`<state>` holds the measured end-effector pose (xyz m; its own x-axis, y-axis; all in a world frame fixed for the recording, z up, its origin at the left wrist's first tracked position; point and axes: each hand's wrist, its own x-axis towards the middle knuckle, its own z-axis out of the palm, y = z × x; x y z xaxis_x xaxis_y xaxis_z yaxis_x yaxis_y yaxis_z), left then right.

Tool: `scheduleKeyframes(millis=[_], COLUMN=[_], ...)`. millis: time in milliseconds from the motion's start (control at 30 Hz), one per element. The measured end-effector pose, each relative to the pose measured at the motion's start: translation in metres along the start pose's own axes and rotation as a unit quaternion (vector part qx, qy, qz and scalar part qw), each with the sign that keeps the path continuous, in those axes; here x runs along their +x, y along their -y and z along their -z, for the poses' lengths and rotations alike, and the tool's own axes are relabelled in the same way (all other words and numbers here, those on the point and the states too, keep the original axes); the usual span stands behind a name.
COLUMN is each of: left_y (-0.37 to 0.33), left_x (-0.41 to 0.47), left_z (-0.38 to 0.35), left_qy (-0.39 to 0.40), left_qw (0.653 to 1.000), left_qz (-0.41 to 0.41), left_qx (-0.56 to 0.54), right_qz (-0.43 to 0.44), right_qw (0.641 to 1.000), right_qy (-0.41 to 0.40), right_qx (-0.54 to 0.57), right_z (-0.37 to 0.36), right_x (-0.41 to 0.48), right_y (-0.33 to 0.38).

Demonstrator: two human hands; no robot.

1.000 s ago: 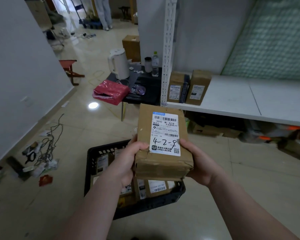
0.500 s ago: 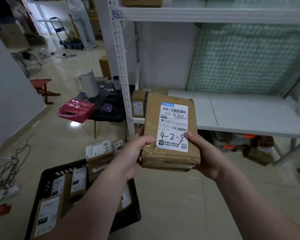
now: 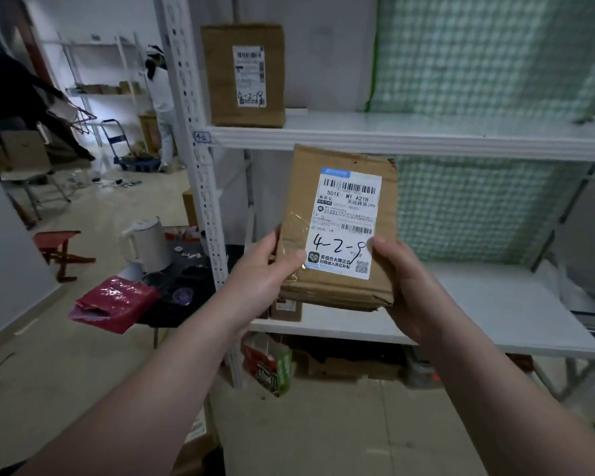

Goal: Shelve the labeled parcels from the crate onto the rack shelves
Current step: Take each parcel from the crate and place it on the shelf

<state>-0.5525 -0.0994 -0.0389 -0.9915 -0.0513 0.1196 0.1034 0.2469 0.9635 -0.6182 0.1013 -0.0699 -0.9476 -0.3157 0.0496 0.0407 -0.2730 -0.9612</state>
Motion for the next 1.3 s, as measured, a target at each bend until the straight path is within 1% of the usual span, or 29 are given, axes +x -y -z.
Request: scheduleKeyframes(millis=[67,167,233,333,467,567,700,767,867,967,1067,1100,1167,1233,1300], left_y=[-0.008,-0.021,-0.030,-0.047,-0.065,-0.074,-0.077,-0.076,-0.069,-0.059,-0.052,-0.050,-0.046,-0.040,-0.033], left_x=[0.025,0.068,0.102,0.157,0.230,0.274,0.319,0.337,0.359,0.376,0.391,0.394,0.399,0.405,0.409], left_z=[0.000,0.004,0.010,0.024,0.039,0.042,0.041,0.040,0.039,0.040,0.040,0.039,0.037,0.036,0.036], left_qy=[-0.003,-0.018,-0.035,-0.067,-0.093,-0.099,-0.140,-0.156,-0.174,-0.175,-0.177,-0.184,-0.202,-0.220,-0.225], left_qw=[0.999,0.996,0.992,0.983,0.975,0.971,0.957,0.950,0.942,0.941,0.940,0.938,0.931,0.923,0.919], left_qz=[-0.026,-0.065,-0.099,-0.141,-0.177,-0.192,-0.210,-0.218,-0.222,-0.216,-0.212,-0.216,-0.229,-0.241,-0.242], left_qx=[0.035,0.053,0.074,0.092,0.101,0.102,0.143,0.163,0.182,0.194,0.201,0.200,0.201,0.206,0.214], right_qz=[0.028,0.079,0.115,0.150,0.204,0.237,0.271,0.297,0.335,0.359,0.387,0.403,0.446,0.473,0.469], right_qw=[1.000,0.996,0.992,0.986,0.972,0.958,0.939,0.925,0.893,0.866,0.840,0.830,0.797,0.767,0.755], right_qy=[0.011,0.033,0.034,0.004,-0.025,-0.057,-0.073,-0.088,-0.115,-0.112,-0.118,-0.126,-0.136,-0.124,-0.109], right_qx=[-0.004,-0.025,-0.049,-0.079,-0.115,-0.150,-0.197,-0.222,-0.278,-0.330,-0.360,-0.366,-0.384,-0.416,-0.446], right_z=[0.002,0.003,0.002,-0.006,-0.015,-0.011,-0.004,0.000,0.006,0.011,0.016,0.016,0.016,0.016,0.017], right_x=[0.026,0.073,0.109,0.163,0.222,0.262,0.303,0.323,0.350,0.370,0.388,0.392,0.397,0.401,0.405], right_y=[0.016,0.040,0.058,0.089,0.123,0.138,0.149,0.151,0.146,0.135,0.128,0.126,0.122,0.116,0.109])
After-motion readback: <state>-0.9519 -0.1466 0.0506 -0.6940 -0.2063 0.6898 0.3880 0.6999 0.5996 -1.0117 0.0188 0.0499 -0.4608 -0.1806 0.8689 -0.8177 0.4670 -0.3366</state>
